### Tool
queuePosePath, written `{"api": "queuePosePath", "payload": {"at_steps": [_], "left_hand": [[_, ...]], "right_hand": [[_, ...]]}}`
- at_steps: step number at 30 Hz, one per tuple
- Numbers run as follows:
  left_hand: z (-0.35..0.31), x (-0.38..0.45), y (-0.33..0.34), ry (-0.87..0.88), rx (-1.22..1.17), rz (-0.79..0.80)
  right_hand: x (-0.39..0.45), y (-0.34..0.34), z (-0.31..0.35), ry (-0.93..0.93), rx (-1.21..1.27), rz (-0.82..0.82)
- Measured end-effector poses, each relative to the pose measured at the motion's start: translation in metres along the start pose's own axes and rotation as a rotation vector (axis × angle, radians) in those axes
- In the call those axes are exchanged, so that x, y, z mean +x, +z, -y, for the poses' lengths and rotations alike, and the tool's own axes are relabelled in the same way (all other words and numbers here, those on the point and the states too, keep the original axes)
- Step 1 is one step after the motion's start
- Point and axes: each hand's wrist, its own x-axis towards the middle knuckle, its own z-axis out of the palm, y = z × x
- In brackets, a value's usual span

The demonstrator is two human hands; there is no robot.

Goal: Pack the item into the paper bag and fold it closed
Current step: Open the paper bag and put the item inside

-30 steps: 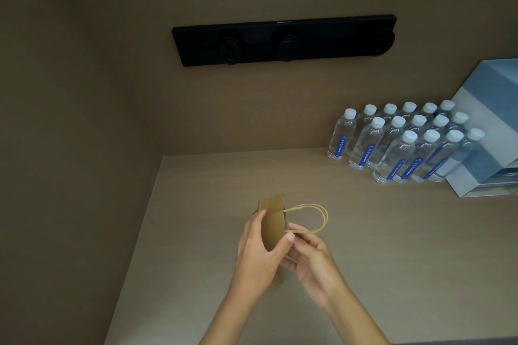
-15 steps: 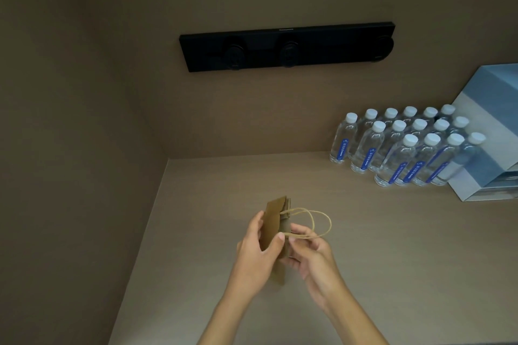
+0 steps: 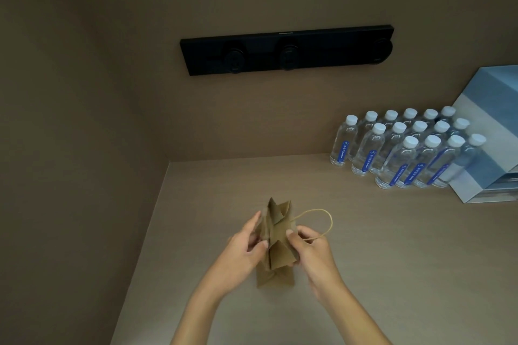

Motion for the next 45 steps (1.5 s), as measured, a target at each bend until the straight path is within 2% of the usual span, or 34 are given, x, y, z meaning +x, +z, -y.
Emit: {"api": "queuePosePath", "payload": {"at_steps": [6,9,13,16,20,26,33,41,45], "left_hand": [[-0.014,0.007,0.009,0.003,0.216,-0.213],[-0.014,0.013,0.015,-0.079,0.323,-0.321],[-0.004,0.016,0.014,-0.217,0.288,-0.421],[0.001,0.017,0.009,-0.319,0.313,-0.383],[0.002,0.018,0.012,-0.362,0.243,-0.268],[0.002,0.005,0.001,-0.351,0.216,-0.303],[-0.01,-0.007,-0.016,-0.308,0.298,-0.279],[-0.011,-0.022,-0.024,-0.329,0.594,-0.433],[-0.014,-0.022,-0.016,-0.324,0.659,-0.442]], "right_hand": [[-0.003,0.006,-0.001,-0.023,-0.164,0.017],[-0.003,0.009,-0.001,0.012,-0.223,0.021],[-0.002,0.003,0.003,0.039,-0.259,-0.025],[0.0,-0.003,0.005,0.045,-0.301,-0.029],[0.002,0.0,0.004,0.026,-0.349,0.069],[0.0,-0.01,0.013,-0.035,-0.45,0.034],[-0.016,-0.028,0.04,-0.163,-0.763,-0.123],[-0.038,-0.031,0.028,-0.263,-0.95,-0.205],[-0.046,-0.027,0.024,-0.282,-0.933,-0.212]]}}
